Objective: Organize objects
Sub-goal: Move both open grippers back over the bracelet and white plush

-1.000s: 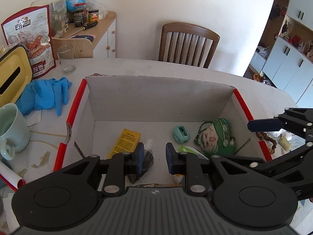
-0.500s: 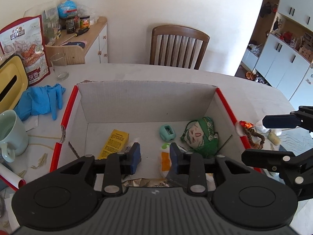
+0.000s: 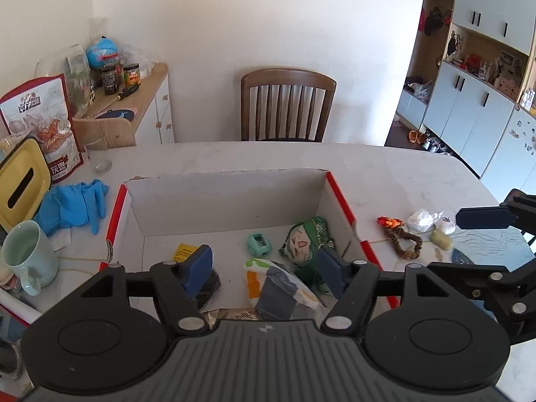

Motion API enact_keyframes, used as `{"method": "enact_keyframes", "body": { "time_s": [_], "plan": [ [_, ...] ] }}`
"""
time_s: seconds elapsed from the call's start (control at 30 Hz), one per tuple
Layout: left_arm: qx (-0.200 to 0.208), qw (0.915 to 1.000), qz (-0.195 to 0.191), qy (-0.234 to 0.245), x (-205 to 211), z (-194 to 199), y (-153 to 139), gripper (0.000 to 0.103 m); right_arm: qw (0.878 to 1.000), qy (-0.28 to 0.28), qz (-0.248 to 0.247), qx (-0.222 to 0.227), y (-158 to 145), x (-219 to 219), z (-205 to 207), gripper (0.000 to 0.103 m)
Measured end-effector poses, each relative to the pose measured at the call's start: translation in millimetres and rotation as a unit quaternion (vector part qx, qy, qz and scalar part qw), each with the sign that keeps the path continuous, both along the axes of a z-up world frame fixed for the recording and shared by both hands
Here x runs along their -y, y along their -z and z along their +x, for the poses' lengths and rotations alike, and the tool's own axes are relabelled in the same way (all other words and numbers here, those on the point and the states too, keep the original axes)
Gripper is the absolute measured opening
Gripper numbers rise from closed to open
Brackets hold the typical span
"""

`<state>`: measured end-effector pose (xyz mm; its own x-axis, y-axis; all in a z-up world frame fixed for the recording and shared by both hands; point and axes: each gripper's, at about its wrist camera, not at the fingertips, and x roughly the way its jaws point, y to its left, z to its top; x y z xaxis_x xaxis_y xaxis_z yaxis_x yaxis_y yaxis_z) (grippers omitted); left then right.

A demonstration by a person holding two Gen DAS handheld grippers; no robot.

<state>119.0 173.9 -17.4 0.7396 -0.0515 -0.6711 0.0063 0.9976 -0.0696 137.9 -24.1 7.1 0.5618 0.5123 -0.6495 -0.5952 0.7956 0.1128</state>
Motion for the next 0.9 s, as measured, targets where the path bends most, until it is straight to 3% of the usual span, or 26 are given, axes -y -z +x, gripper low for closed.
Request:
{"method": "enact_keyframes", "body": {
  "time_s": [0.43, 0.63, 0.77, 0.9],
  "plan": [
    [0.003, 0.9999, 0.001, -0.017, 34.6, -18.8, -11.1, 0.083, 0.999, 0.022, 0.048, 0.008, -16.7, 63.1, -21.1, 0.100],
    [0.007, 0.9997, 0.003, -0.022, 59.4, -24.0, -15.6, 0.088, 0.999, 0.021, 0.045, 0.019, -20.9, 96.6, -25.5, 0.101],
    [0.011, 0.9996, -0.001, -0.026, 79.8, -23.4, -19.5, 0.102, 0.998, 0.026, 0.042, 0.024, -21.6, 121.4, -24.6, 0.101],
    [0.021, 0.9995, -0.005, -0.025, 101.2, -21.9, -21.1, 0.102, 0.998, 0.033, 0.038, 0.026, -18.8, 145.9, -22.5, 0.101]
  ]
}}
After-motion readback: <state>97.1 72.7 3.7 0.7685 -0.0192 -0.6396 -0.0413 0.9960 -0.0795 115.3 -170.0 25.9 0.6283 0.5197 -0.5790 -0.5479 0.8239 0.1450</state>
